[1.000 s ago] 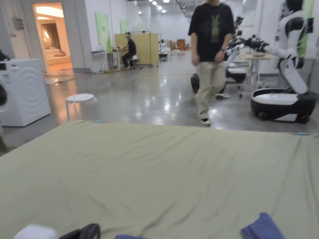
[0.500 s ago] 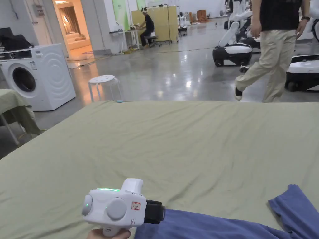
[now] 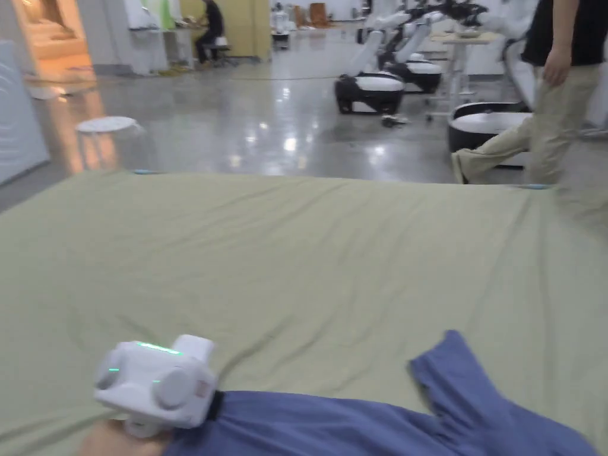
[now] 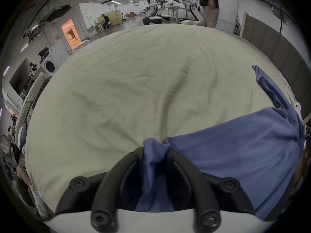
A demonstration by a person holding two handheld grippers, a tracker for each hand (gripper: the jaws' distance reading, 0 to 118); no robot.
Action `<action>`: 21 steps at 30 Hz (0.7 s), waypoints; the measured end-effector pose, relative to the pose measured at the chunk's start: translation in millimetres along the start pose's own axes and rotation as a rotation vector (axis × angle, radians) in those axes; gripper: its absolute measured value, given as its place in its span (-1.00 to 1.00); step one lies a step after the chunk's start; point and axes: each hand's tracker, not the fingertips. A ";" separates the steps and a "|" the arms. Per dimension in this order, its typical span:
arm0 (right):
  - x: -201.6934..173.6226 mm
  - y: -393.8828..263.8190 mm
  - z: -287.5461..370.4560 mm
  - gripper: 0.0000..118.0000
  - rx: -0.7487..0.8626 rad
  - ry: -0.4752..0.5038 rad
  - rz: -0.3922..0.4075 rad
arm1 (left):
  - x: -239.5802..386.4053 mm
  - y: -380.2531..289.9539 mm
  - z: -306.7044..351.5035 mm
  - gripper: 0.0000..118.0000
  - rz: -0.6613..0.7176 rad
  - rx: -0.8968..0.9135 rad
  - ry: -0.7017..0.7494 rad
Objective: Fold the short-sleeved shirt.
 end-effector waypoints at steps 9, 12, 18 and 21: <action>71.0 53.8 -125.3 0.24 -0.266 0.068 -0.067 | -7.6 1.0 0.6 -0.72 0.041 -0.028 -0.048; 92.5 53.6 -195.4 0.32 -0.412 0.069 -0.156 | -3.7 -1.0 1.2 -0.72 0.022 -0.024 -0.045; 73.6 28.2 -257.1 -0.11 -0.647 -0.058 0.136 | -0.2 0.9 -2.1 -0.72 -0.003 -0.023 -0.028; 55.7 35.1 -237.7 -0.77 -0.573 -0.093 0.190 | -1.4 0.7 -2.2 -0.72 -0.003 -0.016 -0.028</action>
